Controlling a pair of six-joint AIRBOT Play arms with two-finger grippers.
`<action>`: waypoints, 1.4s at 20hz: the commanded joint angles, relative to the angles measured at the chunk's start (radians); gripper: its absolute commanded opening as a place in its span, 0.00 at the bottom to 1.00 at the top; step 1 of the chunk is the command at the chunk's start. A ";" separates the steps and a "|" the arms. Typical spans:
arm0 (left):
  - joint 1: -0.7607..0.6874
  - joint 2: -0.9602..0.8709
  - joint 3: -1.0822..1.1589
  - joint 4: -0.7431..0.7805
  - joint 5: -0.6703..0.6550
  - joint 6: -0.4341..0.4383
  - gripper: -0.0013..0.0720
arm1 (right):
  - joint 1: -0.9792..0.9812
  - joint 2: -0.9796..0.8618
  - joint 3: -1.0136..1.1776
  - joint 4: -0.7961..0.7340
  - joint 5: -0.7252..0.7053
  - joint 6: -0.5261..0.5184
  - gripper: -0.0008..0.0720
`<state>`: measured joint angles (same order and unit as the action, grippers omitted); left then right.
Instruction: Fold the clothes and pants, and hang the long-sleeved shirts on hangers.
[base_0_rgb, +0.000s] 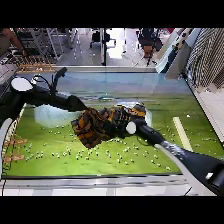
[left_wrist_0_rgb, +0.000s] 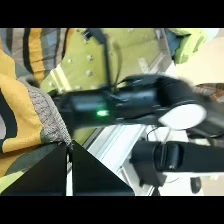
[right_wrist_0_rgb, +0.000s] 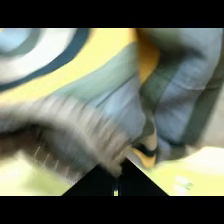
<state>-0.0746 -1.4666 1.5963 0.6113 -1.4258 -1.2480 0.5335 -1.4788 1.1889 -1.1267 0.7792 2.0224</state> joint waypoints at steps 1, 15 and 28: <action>0.039 0.042 0.001 -0.099 0.000 0.000 0.03 | -0.053 0.156 0.221 -0.328 0.546 -0.109 0.03; -0.145 0.362 -0.382 -0.072 0.219 0.096 0.80 | -0.127 0.171 0.699 -0.317 0.823 -0.282 0.04; -0.468 0.144 -0.381 -0.174 0.627 0.551 0.92 | -0.127 0.174 0.697 -0.291 0.826 -0.327 0.04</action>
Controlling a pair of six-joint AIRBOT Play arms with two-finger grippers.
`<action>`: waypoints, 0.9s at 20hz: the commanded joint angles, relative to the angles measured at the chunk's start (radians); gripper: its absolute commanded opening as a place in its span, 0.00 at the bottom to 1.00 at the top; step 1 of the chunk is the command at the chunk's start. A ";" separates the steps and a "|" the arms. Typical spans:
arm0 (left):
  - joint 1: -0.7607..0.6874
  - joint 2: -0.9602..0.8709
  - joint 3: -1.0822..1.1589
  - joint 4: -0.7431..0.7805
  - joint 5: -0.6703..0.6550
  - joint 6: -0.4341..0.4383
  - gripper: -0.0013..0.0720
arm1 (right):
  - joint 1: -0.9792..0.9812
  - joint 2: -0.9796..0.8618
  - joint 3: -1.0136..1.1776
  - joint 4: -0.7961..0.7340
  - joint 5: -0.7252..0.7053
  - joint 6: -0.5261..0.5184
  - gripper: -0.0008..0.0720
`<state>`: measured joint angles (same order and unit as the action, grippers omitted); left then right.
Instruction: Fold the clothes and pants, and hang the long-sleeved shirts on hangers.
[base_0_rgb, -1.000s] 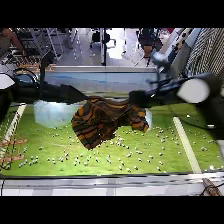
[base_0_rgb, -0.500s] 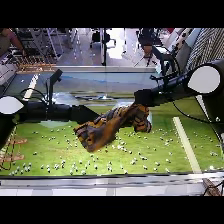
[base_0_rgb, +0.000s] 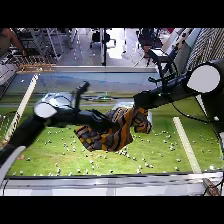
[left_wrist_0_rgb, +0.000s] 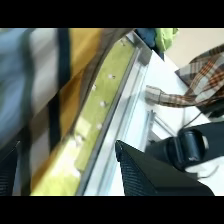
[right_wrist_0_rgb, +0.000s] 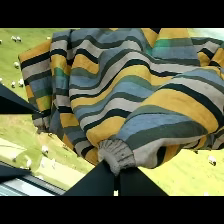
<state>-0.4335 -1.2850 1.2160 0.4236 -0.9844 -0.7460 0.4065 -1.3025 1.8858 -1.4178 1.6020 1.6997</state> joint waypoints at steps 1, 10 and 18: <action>-0.137 -0.048 -0.001 0.056 0.237 0.005 0.92 | 0.000 -0.002 0.000 0.000 0.003 -0.011 0.04; -0.238 -0.115 -0.002 0.233 0.424 -0.304 0.63 | 0.000 -0.002 0.000 0.000 0.003 -0.011 0.04; -0.190 -0.047 -0.002 0.296 0.442 -0.373 0.03 | 0.000 -0.002 0.000 -0.030 0.061 -0.041 0.04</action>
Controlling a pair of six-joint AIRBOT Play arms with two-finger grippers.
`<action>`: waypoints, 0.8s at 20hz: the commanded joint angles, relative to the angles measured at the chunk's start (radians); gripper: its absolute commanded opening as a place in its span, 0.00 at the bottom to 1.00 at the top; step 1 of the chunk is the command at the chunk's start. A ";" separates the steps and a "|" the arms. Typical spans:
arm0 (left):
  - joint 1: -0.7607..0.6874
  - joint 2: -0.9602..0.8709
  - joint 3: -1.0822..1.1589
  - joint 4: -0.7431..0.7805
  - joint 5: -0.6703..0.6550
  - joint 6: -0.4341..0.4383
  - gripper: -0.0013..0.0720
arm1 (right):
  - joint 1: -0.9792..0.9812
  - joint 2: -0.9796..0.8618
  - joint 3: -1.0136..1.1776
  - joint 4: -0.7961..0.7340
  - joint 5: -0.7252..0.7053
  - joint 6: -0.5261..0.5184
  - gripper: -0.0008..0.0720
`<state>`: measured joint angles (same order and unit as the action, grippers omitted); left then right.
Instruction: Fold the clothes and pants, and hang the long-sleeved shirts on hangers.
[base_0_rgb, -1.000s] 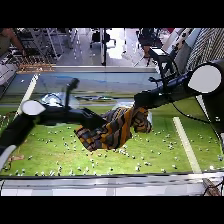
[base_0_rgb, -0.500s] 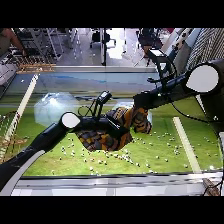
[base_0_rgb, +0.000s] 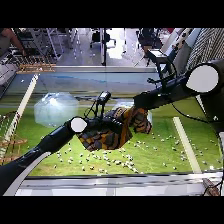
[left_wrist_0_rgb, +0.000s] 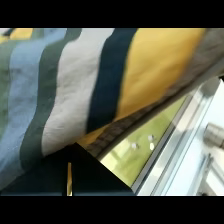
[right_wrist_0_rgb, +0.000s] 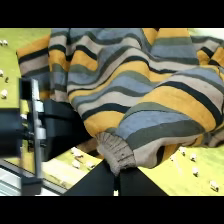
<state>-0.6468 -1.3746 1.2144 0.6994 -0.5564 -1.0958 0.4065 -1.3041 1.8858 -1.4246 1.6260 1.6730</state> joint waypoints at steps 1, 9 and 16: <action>0.043 0.071 0.000 0.024 0.014 -0.023 0.03 | -0.001 -0.001 0.000 -0.032 0.044 -0.014 0.04; 0.275 0.193 0.000 0.027 -0.119 -0.023 0.03 | 0.000 -0.014 -0.006 -0.034 -0.006 -0.016 0.04; 0.379 0.187 0.000 0.027 -0.155 -0.024 0.03 | 0.000 -0.106 -0.186 0.040 -0.190 -0.093 0.04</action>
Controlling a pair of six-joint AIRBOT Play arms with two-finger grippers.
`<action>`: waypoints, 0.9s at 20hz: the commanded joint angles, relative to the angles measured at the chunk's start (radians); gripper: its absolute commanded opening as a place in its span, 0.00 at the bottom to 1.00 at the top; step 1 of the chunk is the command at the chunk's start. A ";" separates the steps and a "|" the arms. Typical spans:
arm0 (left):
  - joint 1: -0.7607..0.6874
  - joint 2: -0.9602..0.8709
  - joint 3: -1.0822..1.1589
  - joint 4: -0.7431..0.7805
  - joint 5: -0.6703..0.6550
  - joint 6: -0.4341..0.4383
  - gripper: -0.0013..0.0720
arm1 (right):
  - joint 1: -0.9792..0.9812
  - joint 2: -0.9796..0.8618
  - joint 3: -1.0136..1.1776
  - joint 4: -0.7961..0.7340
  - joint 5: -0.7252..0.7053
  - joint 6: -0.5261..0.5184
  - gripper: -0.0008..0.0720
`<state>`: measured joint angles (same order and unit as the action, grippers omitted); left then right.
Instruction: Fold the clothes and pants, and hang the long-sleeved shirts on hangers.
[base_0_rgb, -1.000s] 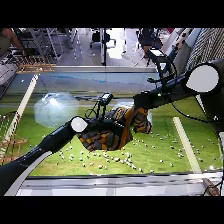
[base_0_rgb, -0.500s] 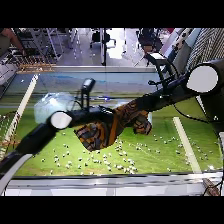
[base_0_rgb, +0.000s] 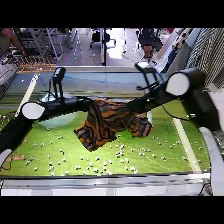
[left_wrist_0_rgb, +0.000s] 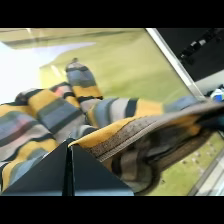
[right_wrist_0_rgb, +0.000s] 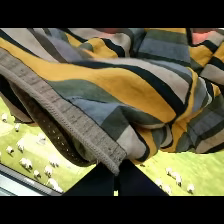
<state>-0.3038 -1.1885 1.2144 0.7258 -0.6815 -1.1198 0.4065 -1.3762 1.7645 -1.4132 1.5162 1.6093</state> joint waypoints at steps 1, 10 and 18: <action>0.039 -0.003 0.000 0.000 -0.037 0.001 0.03 | 0.000 -0.045 -0.084 0.029 -0.108 -0.029 0.04; 0.049 -0.131 0.000 -0.001 -0.032 -0.082 0.04 | 0.094 -0.114 -0.097 -0.110 -0.340 0.209 0.03; 0.341 -0.005 0.000 0.177 -0.486 -0.112 0.70 | 0.118 -0.164 -0.097 -0.110 -0.377 0.215 0.04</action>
<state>-0.1085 -1.2503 1.2144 0.7776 -0.9291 -1.2030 0.5182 -1.5318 1.6676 -1.5162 1.1465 1.8111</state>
